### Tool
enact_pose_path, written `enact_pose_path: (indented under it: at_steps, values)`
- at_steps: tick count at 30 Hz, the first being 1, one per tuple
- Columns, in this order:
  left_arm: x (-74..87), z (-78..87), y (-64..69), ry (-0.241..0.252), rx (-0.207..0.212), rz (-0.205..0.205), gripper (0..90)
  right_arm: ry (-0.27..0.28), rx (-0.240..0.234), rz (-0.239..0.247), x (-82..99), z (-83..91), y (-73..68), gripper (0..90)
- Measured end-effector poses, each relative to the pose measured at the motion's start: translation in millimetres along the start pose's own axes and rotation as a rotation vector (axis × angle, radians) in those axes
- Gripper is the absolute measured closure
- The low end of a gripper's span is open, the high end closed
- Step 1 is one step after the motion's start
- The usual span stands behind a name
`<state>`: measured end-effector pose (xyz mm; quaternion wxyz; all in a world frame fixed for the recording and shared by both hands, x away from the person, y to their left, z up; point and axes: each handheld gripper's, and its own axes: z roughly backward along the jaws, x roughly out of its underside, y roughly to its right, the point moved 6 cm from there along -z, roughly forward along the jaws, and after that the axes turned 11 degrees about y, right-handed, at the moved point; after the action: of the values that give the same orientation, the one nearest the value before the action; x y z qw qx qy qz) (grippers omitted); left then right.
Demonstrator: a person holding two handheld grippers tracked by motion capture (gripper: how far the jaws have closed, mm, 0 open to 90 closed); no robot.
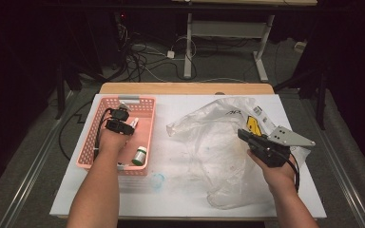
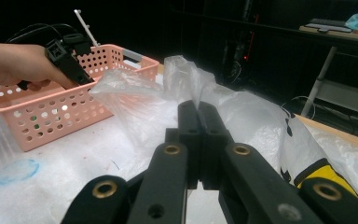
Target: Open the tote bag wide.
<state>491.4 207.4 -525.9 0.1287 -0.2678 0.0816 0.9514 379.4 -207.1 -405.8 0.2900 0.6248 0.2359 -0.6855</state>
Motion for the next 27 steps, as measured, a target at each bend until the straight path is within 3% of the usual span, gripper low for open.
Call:
enact_pose_path:
  at_steps: [13, 18, 20, 27]
  values:
    - [-2.6, 5.1, 7.6, 0.038, 0.034, -0.04, 69.3, 0.007, -0.003, -0.007, -1.3, 3.0, 1.1, 90.0]
    - [-6.2, 15.2, 13.2, 0.11, 0.062, -0.028, 69.3, 0.005, -0.008, -0.008, -1.5, 3.8, 1.2, 90.0]
    - [-7.3, 20.1, 19.3, 0.141, 0.074, -0.041, 69.3, 0.007, -0.01, -0.006, -2.0, 3.9, 0.9, 90.0]
    - [-11.2, 33.9, 30.3, 0.213, 0.117, -0.041, 69.3, 0.004, -0.012, -0.003, -1.0, 3.1, 0.2, 90.0]
